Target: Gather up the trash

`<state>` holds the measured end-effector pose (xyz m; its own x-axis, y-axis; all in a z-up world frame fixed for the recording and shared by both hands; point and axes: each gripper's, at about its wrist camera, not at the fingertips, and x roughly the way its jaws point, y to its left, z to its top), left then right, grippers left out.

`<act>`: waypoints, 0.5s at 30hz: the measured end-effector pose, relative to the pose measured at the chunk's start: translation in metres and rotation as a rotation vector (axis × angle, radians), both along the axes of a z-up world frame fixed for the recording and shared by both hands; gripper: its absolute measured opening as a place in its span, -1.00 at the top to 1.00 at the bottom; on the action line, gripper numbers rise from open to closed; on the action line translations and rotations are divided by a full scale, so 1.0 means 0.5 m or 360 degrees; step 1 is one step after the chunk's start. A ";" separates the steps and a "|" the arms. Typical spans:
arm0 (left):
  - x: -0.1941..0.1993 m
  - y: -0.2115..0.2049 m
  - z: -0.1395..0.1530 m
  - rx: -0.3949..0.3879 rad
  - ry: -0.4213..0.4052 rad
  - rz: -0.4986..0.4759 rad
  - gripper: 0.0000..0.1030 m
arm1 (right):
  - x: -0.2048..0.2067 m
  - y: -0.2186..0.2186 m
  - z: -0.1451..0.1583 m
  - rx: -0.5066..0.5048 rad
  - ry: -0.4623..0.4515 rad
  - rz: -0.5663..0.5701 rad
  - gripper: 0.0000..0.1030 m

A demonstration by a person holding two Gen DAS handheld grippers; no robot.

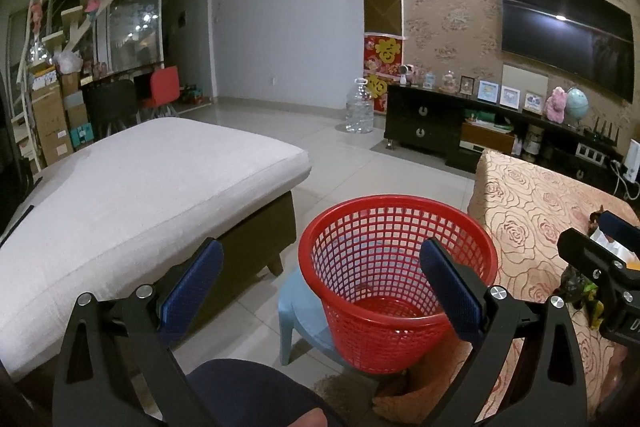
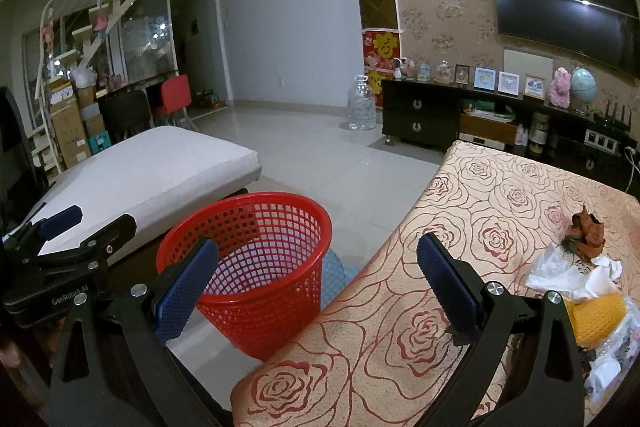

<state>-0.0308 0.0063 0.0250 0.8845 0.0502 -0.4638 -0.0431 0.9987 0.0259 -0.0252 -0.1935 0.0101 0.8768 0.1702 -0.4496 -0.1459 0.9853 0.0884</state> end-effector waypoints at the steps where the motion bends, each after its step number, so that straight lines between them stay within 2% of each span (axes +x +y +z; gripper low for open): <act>1: 0.000 0.000 0.000 0.0000 0.0001 0.0000 -0.85 | 0.000 0.000 0.000 0.0001 0.0001 0.0000 -0.87; 15: -0.003 -0.002 0.002 -0.0005 0.0003 -0.0003 -0.85 | -0.003 0.001 0.002 -0.0005 0.0000 0.0010 -0.87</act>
<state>-0.0322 0.0053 0.0261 0.8837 0.0473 -0.4656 -0.0413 0.9989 0.0231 -0.0269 -0.1932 0.0112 0.8758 0.1740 -0.4503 -0.1519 0.9847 0.0851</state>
